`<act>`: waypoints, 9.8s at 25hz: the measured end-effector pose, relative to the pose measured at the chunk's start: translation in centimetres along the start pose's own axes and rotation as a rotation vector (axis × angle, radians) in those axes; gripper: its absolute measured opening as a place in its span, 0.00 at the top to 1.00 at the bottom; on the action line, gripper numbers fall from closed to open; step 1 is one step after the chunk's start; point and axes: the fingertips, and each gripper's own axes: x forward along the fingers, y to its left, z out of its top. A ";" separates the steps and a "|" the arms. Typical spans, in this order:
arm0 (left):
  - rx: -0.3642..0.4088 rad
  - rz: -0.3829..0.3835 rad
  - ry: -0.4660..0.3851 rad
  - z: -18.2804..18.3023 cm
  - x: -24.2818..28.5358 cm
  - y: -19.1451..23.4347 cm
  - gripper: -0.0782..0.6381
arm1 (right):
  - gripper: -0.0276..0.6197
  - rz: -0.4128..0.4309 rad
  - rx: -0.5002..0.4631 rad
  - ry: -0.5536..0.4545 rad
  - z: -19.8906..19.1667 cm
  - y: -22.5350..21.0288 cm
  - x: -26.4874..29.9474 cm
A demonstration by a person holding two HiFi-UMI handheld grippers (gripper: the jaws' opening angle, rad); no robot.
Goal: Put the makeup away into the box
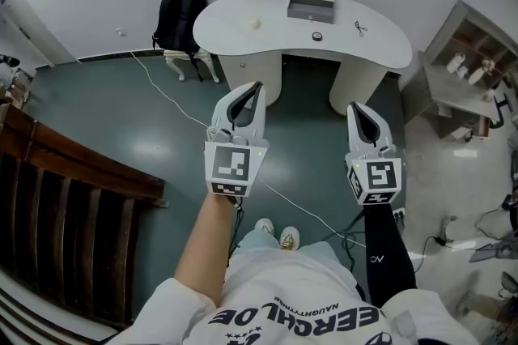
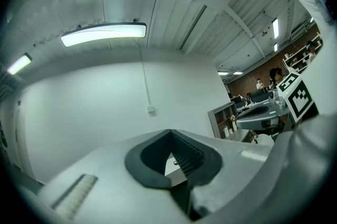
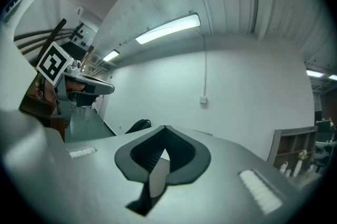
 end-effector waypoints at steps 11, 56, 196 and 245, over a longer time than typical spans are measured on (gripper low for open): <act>0.007 -0.011 0.010 -1.5 0.9 4.3 0.89 | 0.65 0.073 0.059 -0.092 3.1 3.5 4.1; -0.007 0.163 0.041 -6.8 26.9 21.2 0.89 | 0.63 0.167 0.088 -0.094 0.8 -6.7 37.2; -0.085 -0.119 -0.002 -16.0 59.7 35.2 0.89 | 0.72 -0.032 0.172 0.077 -4.4 -14.0 68.7; -0.155 0.064 0.126 -20.0 63.8 26.1 0.89 | 0.70 0.369 0.266 0.699 -30.3 -16.4 71.0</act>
